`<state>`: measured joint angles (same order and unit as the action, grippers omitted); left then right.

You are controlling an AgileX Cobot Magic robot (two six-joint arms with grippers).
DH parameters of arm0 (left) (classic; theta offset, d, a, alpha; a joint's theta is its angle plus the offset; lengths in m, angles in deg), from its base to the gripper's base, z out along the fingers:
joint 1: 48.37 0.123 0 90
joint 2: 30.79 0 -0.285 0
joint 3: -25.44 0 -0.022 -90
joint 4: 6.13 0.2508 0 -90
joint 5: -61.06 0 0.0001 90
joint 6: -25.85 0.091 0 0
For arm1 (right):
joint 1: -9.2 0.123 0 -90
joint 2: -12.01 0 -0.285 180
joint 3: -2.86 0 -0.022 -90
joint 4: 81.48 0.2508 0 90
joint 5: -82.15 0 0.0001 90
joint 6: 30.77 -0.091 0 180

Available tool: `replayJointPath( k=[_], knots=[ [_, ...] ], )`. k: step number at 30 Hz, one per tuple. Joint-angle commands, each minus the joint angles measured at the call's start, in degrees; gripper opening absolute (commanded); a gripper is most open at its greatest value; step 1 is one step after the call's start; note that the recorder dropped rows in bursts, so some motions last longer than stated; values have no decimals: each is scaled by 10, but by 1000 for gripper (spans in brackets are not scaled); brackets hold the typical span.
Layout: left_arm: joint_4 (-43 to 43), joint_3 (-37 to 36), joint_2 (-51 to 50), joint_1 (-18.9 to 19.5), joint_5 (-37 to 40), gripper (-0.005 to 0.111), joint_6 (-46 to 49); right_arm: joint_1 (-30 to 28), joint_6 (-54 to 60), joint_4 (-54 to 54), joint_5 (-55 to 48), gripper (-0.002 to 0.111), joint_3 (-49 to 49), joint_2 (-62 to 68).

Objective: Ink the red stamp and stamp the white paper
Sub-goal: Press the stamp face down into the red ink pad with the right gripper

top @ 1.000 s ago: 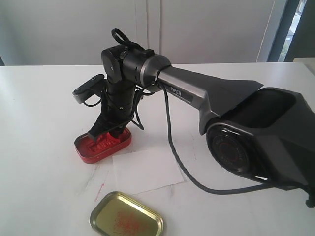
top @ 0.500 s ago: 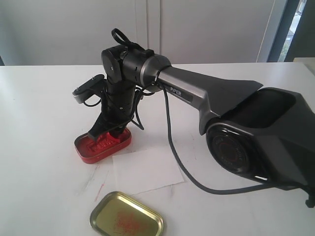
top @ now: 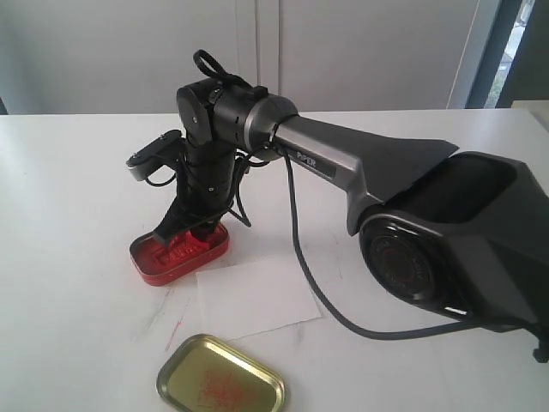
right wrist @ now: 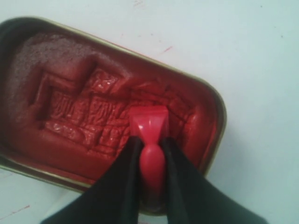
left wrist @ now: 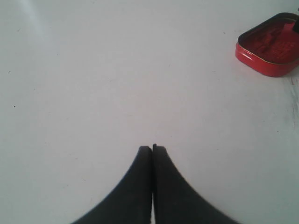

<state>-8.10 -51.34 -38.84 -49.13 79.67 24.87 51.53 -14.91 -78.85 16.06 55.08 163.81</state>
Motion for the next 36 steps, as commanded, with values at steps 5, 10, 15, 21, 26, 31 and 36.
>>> replayJointPath(
  k=[5, 10, 15, 21, 26, 31, 36],
  knots=[
    [-1, -4, 3, 1, 5, 0, -2, -1, -7, -12, -17, 0, -19, 11],
    [-1, -4, 3, 1, 5, 0, -2, -1, -11, -17, -34, 0, 0, 1],
    [-1, -4, 3, 1, 5, 0, -2, -1, -11, -23, -36, 0, 8, -11],
    [-1, -4, 3, 1, 5, 0, -2, -1, -15, -26, -29, 0, 8, -13],
    [-1, -4, 3, 1, 5, 0, -2, -1, -19, -26, -31, 0, 20, -14],
    [-1, -4, 3, 1, 5, 0, -2, -1, -22, -26, -39, 0, 46, -16],
    [-1, -4, 3, 1, 5, 0, -2, -1, -22, -26, -39, 0, 54, -17]
  ],
)
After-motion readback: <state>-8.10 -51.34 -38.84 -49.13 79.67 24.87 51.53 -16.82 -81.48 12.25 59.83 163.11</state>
